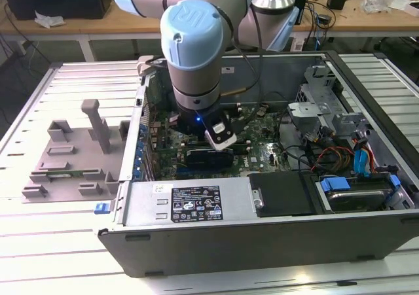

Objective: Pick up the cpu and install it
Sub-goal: 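Install the second cpu locking lever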

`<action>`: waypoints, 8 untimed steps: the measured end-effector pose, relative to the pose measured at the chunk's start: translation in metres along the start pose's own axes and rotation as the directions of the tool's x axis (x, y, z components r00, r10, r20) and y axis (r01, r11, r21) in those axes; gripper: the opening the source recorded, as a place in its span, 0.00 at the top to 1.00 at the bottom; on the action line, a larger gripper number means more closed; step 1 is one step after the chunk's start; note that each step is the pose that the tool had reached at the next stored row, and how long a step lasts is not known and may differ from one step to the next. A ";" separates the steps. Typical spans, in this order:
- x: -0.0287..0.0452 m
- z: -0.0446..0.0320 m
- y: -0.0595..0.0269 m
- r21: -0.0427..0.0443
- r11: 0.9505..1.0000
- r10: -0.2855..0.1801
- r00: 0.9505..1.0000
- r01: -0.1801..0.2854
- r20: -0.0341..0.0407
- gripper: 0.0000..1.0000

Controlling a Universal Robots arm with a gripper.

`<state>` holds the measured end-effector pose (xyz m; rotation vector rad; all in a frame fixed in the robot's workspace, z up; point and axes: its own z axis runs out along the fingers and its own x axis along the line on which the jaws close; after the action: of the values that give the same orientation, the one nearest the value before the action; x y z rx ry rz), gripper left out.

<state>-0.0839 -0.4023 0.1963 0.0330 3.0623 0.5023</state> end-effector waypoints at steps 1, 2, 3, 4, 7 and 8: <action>0.0009 0.0006 -0.0001 -0.003 1.000 0.000 1.000 0.000 0.000 0.89; 0.0016 0.0010 -0.0002 -0.005 1.000 0.000 1.000 0.000 0.000 0.89; 0.0026 0.0017 -0.0002 -0.010 1.000 0.000 1.000 0.000 0.000 0.89; 0.0033 0.0027 0.0000 -0.016 1.000 0.000 1.000 0.000 0.001 0.89; 0.0032 -0.0011 0.0012 -0.017 1.000 0.001 1.000 0.000 0.001 0.89; 0.0030 -0.0043 0.0024 -0.017 1.000 0.001 1.000 -0.001 0.001 0.89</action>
<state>-0.0871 -0.4013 0.2010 0.0335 3.0572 0.5281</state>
